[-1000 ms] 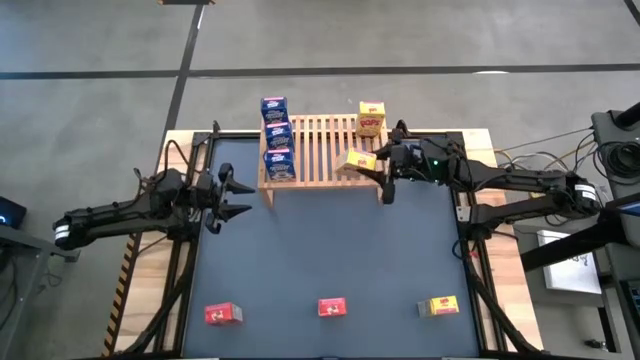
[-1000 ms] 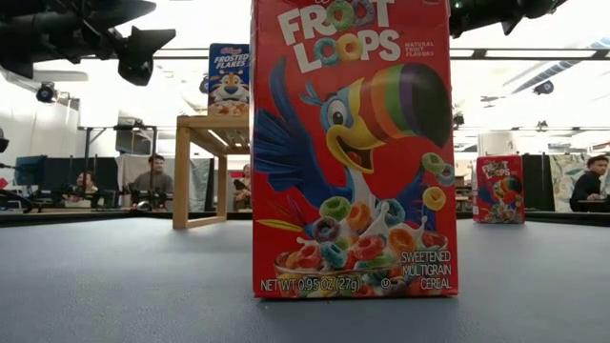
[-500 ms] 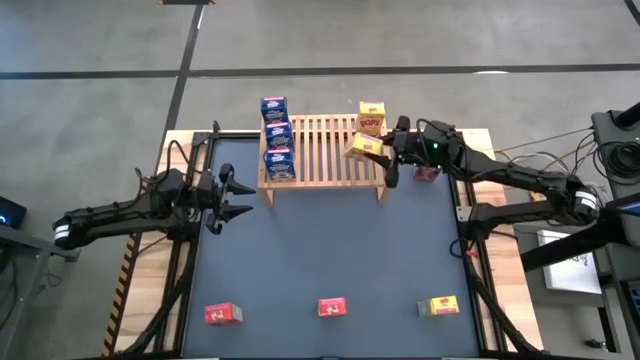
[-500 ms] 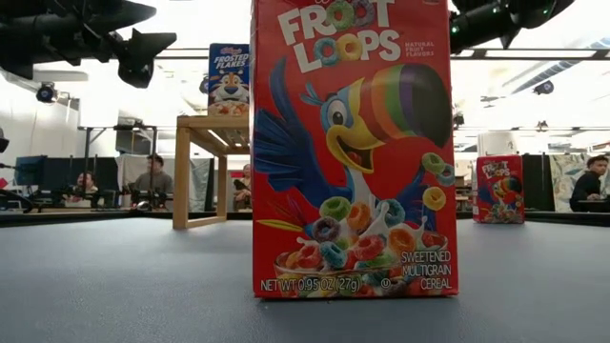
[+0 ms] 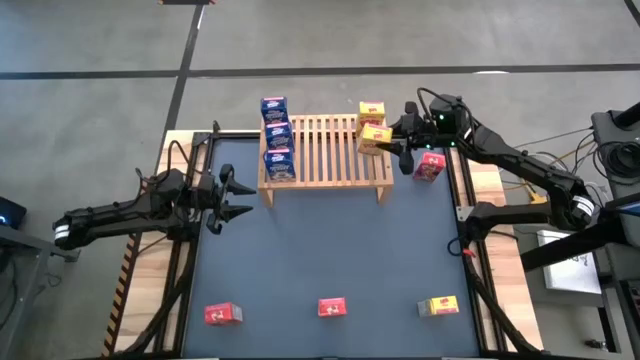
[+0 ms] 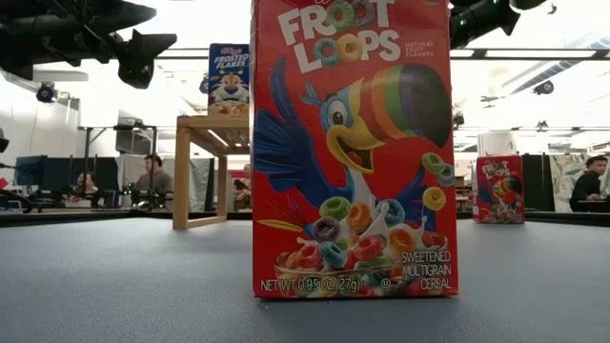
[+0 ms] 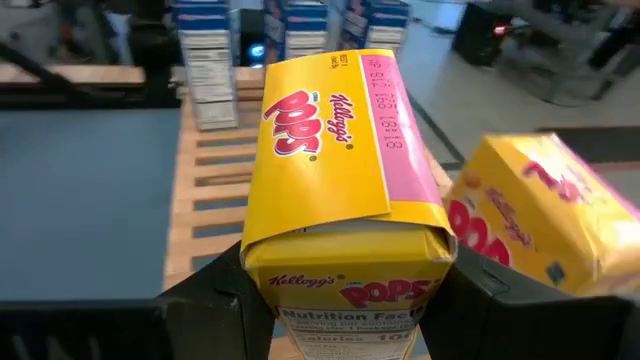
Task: Stack cereal on shelf
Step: Put the top yellow cereal box on the shelf aligned with the other yellow cereal box, then put the top red cereal box on the shelf
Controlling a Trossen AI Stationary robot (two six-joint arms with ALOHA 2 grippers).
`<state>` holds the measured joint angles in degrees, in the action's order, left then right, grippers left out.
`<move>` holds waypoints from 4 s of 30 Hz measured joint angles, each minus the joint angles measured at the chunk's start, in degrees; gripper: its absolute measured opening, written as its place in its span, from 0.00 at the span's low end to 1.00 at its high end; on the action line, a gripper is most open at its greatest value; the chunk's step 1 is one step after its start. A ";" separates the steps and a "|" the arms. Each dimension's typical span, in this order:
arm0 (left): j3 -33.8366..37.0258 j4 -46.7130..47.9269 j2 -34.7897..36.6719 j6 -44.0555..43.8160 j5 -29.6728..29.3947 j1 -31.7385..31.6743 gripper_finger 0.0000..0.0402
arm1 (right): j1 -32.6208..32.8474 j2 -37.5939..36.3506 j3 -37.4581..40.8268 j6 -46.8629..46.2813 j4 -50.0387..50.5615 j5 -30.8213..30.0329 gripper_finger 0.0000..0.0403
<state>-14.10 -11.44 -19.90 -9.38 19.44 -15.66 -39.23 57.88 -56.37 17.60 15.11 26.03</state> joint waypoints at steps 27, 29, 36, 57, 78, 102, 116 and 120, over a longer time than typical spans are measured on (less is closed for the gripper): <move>0.02 2.15 0.00 -0.16 0.00 0.11 0.51 | -2.82 10.44 -6.90 6.05 9.47 5.94 0.44; 0.02 2.14 0.00 -0.16 0.00 0.11 0.51 | -2.82 10.44 -6.68 6.02 9.29 6.03 0.44; 0.02 2.03 0.00 -0.40 -0.02 0.11 0.51 | -2.84 10.42 -5.72 4.97 7.89 6.07 0.44; 0.02 2.11 0.00 -0.38 -0.02 0.11 0.51 | -2.82 10.20 -5.48 4.13 5.86 3.30 0.64; 0.02 2.05 0.00 -0.35 -0.04 0.10 0.51 | -2.82 2.28 -5.83 3.59 14.06 -0.76 0.65; 0.04 2.09 -0.20 0.10 -0.04 0.09 0.51 | 0.68 -5.52 -5.71 -2.38 25.35 -0.55 0.60; 0.06 0.70 -2.14 -0.63 0.00 0.09 0.51 | 14.38 -5.63 -4.97 -7.79 25.09 -1.69 0.59; 0.06 0.74 -2.25 -1.46 0.05 0.09 0.51 | 18.26 -5.63 -4.95 -8.72 25.09 -5.45 0.59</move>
<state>-14.04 -10.70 -22.15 -10.84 19.49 -15.57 -20.97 52.25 -61.32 8.87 40.21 20.58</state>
